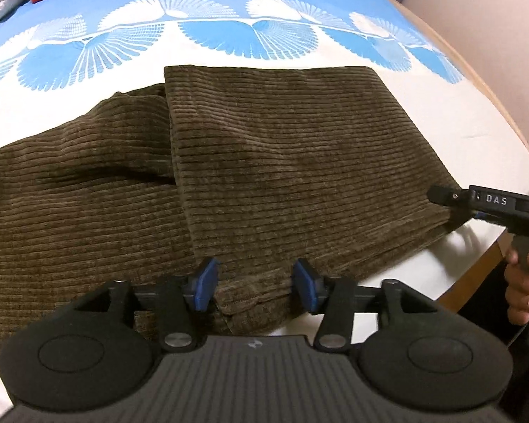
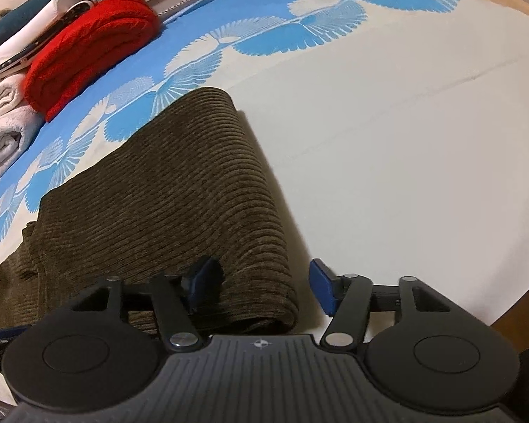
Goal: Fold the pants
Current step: 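Grasp the folded edge of the brown corduroy with the right tool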
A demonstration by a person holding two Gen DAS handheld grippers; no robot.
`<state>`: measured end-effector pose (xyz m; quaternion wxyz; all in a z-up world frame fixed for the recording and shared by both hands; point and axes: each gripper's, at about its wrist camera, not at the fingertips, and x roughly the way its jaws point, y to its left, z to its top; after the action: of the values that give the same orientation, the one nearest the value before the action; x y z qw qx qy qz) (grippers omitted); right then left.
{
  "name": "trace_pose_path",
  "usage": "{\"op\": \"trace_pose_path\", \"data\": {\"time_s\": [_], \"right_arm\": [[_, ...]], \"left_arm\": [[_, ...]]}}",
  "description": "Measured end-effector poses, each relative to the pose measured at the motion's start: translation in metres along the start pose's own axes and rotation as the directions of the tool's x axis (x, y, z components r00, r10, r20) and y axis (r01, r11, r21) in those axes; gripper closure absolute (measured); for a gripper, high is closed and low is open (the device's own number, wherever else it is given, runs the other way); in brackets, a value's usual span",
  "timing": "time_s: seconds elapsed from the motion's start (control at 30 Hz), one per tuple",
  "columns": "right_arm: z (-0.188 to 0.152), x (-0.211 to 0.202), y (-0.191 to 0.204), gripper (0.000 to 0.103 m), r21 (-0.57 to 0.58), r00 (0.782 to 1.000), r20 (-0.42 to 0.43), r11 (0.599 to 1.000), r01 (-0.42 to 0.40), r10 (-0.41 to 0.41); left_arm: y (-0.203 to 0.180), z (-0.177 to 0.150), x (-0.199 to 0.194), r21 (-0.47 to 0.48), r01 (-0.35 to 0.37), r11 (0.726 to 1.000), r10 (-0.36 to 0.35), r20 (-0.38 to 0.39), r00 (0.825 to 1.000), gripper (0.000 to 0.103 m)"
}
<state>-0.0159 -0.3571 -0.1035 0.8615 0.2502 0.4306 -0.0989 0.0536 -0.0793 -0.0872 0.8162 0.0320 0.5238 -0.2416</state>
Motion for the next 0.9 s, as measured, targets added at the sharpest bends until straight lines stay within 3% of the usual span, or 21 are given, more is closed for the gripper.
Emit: {"op": "trace_pose_path", "data": {"time_s": [0.07, 0.17, 0.3, 0.4, 0.53, 0.7, 0.9], "right_arm": [[-0.001, -0.002, 0.004, 0.061, -0.022, 1.0, 0.009, 1.0, -0.007, 0.007], [-0.001, -0.007, 0.009, 0.069, -0.043, 0.999, 0.035, 0.999, 0.003, -0.001], [0.002, -0.017, 0.015, 0.072, -0.047, 0.997, 0.077, 0.999, -0.003, 0.007], [0.006, -0.031, 0.032, 0.073, -0.107, 0.993, 0.122, 0.994, 0.01, 0.003], [0.011, -0.054, 0.062, 0.074, -0.203, 0.983, 0.184, 0.979, 0.014, 0.024], [0.003, -0.066, 0.102, 0.075, -0.363, 0.97, 0.236, 0.931, 0.037, 0.054], [-0.022, -0.072, 0.141, 0.075, -0.532, 0.941, 0.303, 0.846, 0.035, 0.151]], "left_arm": [[0.0, -0.002, -0.003, 0.02, -0.013, 1.0, 0.013, -0.005, 1.0, 0.043], [-0.005, -0.004, -0.01, 0.025, -0.022, 0.999, 0.021, 0.018, 1.0, 0.043], [-0.001, -0.001, -0.027, -0.017, -0.035, 0.999, 0.037, 0.106, 0.994, 0.039], [0.0, 0.001, -0.042, -0.034, -0.069, 0.997, 0.075, 0.2, 0.977, 0.034], [0.001, 0.003, -0.058, -0.068, -0.078, 0.995, 0.093, 0.245, 0.965, 0.034], [0.01, 0.006, -0.074, -0.114, -0.102, 0.988, 0.133, 0.302, 0.944, 0.033], [0.04, 0.003, -0.085, -0.255, -0.142, 0.956, 0.213, 0.273, 0.938, 0.033]]}}
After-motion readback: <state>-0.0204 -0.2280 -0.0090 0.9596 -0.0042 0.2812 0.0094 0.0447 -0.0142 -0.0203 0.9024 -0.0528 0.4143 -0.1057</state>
